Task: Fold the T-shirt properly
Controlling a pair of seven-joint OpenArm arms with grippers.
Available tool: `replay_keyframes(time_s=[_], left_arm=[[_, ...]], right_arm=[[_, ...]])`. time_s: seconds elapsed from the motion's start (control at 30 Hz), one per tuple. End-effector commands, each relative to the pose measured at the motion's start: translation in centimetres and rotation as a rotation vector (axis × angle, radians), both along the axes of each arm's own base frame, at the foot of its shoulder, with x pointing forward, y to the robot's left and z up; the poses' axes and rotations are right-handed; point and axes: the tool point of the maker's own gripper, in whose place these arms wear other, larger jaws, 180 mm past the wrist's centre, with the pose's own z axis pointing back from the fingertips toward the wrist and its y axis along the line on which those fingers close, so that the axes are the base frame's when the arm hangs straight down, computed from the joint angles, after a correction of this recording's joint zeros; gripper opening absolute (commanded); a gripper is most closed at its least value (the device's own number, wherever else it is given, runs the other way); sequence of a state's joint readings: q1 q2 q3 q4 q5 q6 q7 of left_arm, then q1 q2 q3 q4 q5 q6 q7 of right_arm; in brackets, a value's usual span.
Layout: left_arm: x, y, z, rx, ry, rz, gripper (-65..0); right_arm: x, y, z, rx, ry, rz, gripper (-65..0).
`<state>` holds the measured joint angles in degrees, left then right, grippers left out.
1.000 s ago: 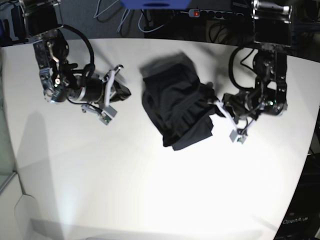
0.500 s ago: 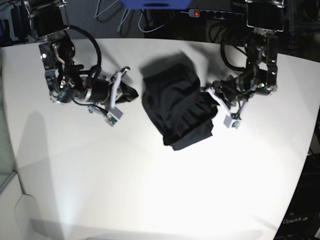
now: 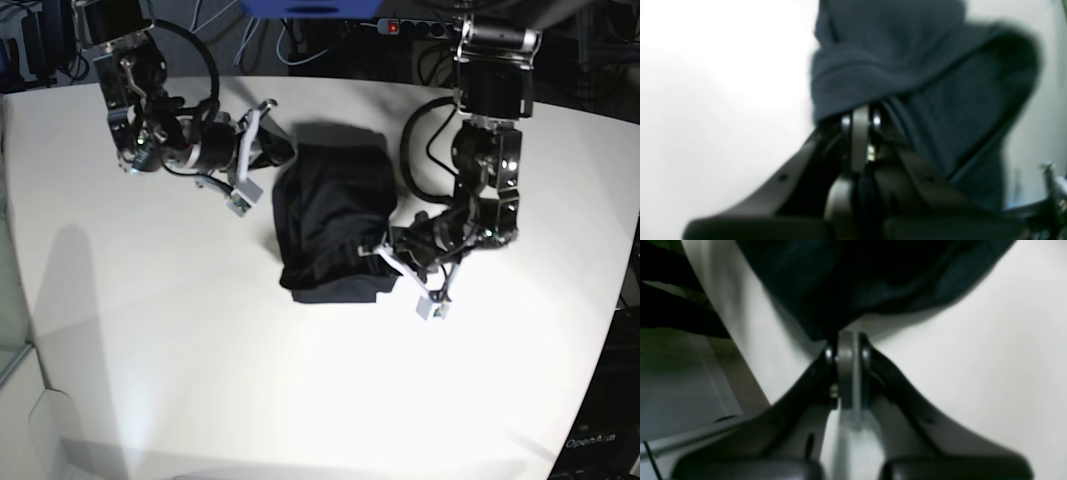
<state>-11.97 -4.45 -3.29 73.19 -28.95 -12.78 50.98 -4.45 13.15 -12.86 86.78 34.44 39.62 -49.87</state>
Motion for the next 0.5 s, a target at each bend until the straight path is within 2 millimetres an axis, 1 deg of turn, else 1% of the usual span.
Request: replay_keyframes(time_s=[0.0, 0.07, 0.13, 0.17, 0.2, 0.27, 0.33, 0.4, 0.47], left_arm=[[1.5, 0.0, 2.4, -0.02, -0.074, 0.006, -65.0], [1.9, 0.3, 3.6, -0.014, -0.111, 0.006, -65.0], [1.8, 0.7, 4.6, -0.003, -0.145, 0.004, -65.0], [1.4, 1.6, 4.6, 0.02, -0.151, 0.006, -65.0], [1.2, 2.3, 5.0, 0.039, -0.167, 0.004, -65.0], [0.6, 3.3, 5.9, 0.073, -0.199, -0.002, -65.0], [-0.1, 4.4, 6.7, 0.114, -0.227, -0.012, -65.0], [-1.7, 5.9, 6.6, 0.158, -0.232, -0.013, -65.0], [-3.1, 7.9, 6.7, 0.2, -0.234, 0.001, -65.0]], right_arm=[[0.9, 0.2, 1.2, 0.031, -0.04, -0.003, -64.0], [1.0, 0.1, 1.1, 0.03, -0.039, -0.007, -64.0], [1.1, -0.9, 1.1, 0.004, -0.046, -0.005, -64.0], [1.3, -1.3, 1.1, -0.005, -0.049, -0.004, -64.0], [1.4, -1.6, 1.1, -0.013, -0.053, -0.004, -64.0], [1.6, -3.0, 0.9, -0.048, -0.058, -0.002, -64.0], [2.2, -4.2, 1.1, -0.074, -0.073, -0.008, -64.0], [2.7, -6.1, 1.2, -0.094, -0.077, -0.055, -64.0], [3.2, -8.1, 1.3, -0.107, -0.083, -0.113, -64.0]])
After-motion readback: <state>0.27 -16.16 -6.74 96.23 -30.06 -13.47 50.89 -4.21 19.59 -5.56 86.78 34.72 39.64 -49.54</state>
